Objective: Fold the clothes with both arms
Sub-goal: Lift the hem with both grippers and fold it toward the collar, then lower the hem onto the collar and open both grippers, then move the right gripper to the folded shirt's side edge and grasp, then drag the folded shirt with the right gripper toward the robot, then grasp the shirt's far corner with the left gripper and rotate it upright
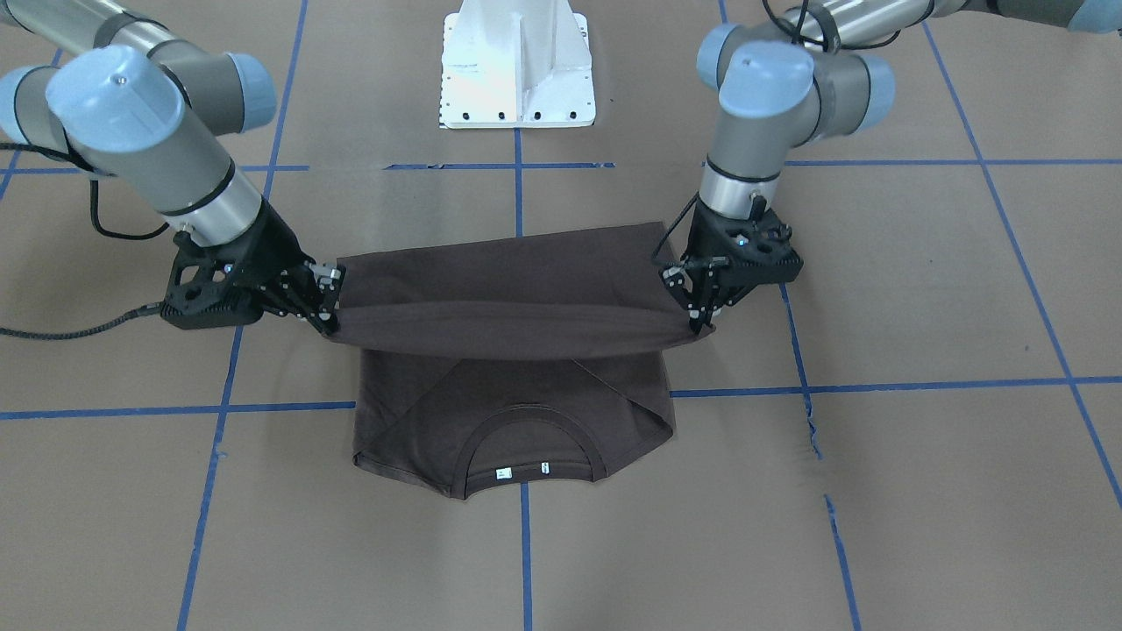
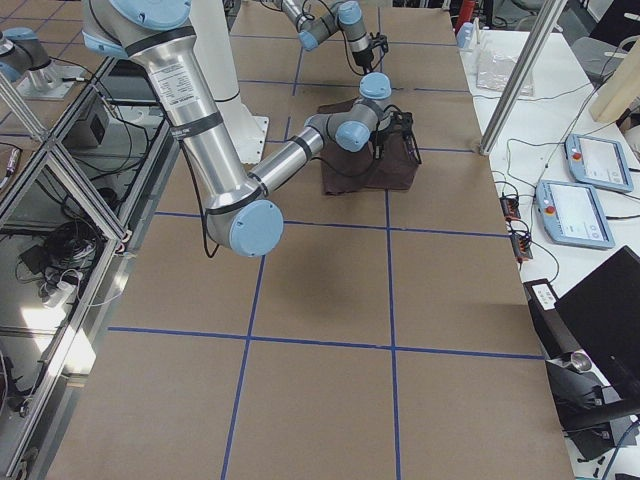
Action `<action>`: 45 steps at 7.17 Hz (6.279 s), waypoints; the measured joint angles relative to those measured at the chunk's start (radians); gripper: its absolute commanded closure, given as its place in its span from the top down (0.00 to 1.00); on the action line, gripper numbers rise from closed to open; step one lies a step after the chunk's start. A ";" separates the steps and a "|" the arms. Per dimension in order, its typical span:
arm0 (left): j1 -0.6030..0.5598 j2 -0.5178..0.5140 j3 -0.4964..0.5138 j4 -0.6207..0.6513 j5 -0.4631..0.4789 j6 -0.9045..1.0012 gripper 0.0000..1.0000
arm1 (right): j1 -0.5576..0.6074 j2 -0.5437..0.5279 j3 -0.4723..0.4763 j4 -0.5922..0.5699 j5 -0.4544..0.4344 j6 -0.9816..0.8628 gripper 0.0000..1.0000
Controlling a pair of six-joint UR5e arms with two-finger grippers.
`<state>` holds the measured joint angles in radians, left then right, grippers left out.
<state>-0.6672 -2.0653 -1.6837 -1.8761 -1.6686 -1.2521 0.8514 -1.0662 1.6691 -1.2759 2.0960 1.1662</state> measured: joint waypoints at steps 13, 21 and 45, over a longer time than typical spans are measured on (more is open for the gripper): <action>-0.080 -0.124 0.205 -0.118 -0.070 0.003 1.00 | 0.028 0.057 -0.213 0.177 0.100 0.037 1.00; -0.083 -0.164 0.197 -0.115 -0.086 0.000 1.00 | -0.225 -0.202 0.021 0.176 -0.075 0.189 0.00; 0.398 -0.065 -0.087 0.175 -0.063 -0.563 0.00 | -0.478 -0.490 0.540 0.184 -0.275 0.392 1.00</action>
<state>-0.2693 -2.1303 -1.7710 -1.7013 -1.7312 -1.8156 0.3737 -1.5558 2.2090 -1.0922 1.8208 1.5587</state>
